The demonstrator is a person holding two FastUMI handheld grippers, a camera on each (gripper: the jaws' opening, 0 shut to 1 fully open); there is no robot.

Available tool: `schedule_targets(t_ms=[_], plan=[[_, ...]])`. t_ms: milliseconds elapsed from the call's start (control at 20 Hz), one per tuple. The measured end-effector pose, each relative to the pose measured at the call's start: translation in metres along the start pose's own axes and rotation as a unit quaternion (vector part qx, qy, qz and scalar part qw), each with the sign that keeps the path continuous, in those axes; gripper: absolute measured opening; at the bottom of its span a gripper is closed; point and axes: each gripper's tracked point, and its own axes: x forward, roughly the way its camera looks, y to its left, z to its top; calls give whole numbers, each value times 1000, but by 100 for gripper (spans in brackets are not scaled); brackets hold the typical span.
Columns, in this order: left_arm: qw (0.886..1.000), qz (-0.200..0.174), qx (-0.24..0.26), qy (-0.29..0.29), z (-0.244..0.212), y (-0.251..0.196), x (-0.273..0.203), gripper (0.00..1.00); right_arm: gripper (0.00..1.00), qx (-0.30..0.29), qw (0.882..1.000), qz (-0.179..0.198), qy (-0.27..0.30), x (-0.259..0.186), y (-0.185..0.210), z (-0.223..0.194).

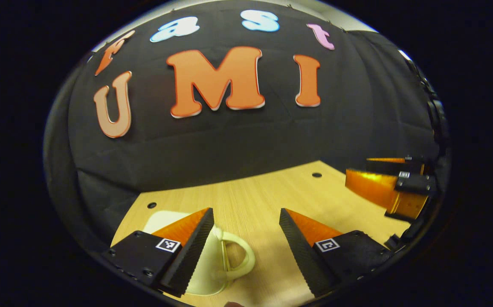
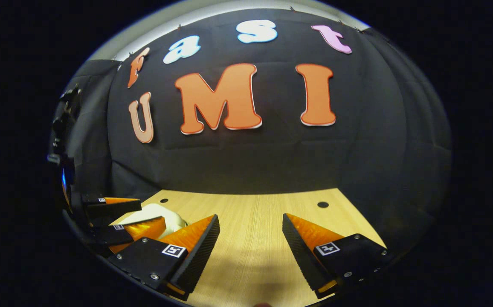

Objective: First open the suitcase, pack the skin care products into it, and then close the suitcase.

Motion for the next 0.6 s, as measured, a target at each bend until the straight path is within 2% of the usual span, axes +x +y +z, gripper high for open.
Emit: schedule_targets(t_ms=[250,400,600], plan=[[992,54,-32,-111,59,26,-24,99,95,-28,997,5,-74,-8,9,47],[987,82,-19,-139,70,34,-33,98,95,-38,995,4,-97,-11,7,54],[986,86,-19,-139,70,34,-37,98,94,-37,995,7,-95,-16,14,50]])
